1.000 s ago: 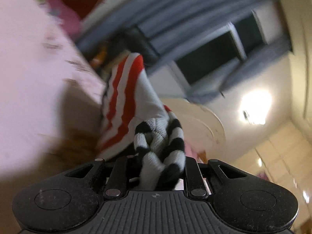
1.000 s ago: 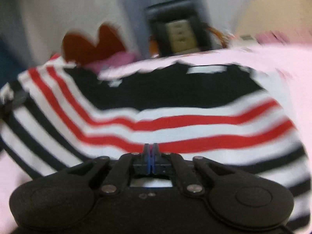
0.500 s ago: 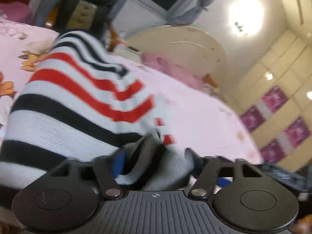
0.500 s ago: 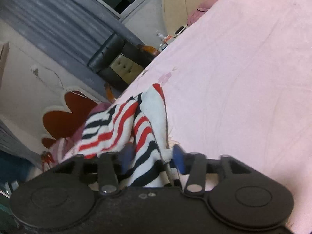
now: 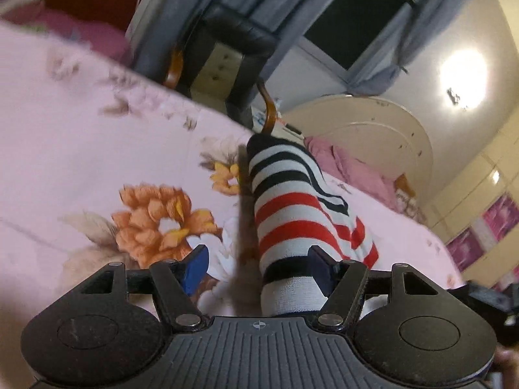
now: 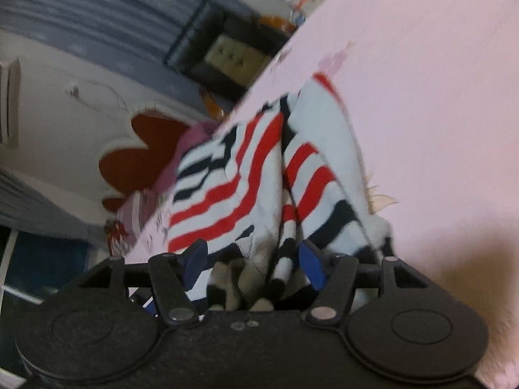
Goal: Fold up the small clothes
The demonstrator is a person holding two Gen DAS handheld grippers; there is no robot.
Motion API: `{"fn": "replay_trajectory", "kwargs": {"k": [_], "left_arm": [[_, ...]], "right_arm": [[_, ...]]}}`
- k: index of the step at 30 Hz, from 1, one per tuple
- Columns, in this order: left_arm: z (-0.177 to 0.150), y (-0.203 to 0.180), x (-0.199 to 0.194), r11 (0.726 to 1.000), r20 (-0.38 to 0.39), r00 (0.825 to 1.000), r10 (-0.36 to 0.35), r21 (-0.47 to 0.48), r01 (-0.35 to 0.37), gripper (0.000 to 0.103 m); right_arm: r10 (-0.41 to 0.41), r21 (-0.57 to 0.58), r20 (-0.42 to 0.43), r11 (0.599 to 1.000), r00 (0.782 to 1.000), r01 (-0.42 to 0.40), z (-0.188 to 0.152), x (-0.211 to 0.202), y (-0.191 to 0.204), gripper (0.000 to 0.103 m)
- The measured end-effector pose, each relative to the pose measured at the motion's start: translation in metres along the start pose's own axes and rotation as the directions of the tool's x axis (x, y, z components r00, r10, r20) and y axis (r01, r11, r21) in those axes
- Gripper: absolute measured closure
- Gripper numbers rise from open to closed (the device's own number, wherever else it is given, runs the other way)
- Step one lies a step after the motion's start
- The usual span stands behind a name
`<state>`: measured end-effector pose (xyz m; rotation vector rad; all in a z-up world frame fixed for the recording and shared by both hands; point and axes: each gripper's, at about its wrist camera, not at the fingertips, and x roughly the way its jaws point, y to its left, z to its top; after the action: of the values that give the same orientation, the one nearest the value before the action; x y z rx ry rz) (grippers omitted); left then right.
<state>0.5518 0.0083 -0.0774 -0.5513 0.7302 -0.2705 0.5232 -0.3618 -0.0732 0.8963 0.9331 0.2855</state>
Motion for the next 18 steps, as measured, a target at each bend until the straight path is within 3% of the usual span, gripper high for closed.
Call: {"fn": "replay_trajectory", "kwargs": {"k": [2,5,6,8,12,15,18], "left_arm": [[0.000,-0.002,0.024,1.000,-0.025,0.999,0.023,0.004,-0.023,0.037],[-0.002,0.000,0.029,1.000,-0.033,0.999,0.012,-0.012,-0.013,0.037],[-0.002,0.000,0.034,1.000,-0.030,0.999,0.019,-0.003,-0.019,0.037],[-0.001,-0.002,0.039,0.999,-0.026,0.999,0.025,0.027,-0.024,0.037],[0.000,-0.017,0.045,0.997,-0.039,0.999,0.020,0.072,-0.017,0.037],[-0.003,-0.036,0.052,0.993,-0.038,0.999,0.007,0.116,-0.002,0.037],[-0.012,-0.059,0.063,0.979,-0.052,0.998,0.021,0.204,-0.010,0.037]], "right_arm": [[-0.041,-0.036,-0.031,0.999,0.999,0.040,0.003,0.016,0.004,0.045],[-0.105,-0.135,-0.059,0.986,0.993,0.096,0.003,0.035,0.017,0.063],[-0.127,-0.194,-0.051,0.974,0.991,0.115,0.000,0.037,0.025,0.071],[-0.158,-0.339,-0.001,0.929,0.987,0.148,-0.009,0.036,0.044,0.076],[-0.158,-0.506,0.101,0.842,0.982,0.187,-0.024,0.019,0.067,0.079],[-0.146,-0.562,0.172,0.798,0.974,0.218,-0.025,0.000,0.073,0.080],[-0.150,-0.558,0.212,0.792,0.966,0.246,-0.022,-0.018,0.062,0.080]]}}
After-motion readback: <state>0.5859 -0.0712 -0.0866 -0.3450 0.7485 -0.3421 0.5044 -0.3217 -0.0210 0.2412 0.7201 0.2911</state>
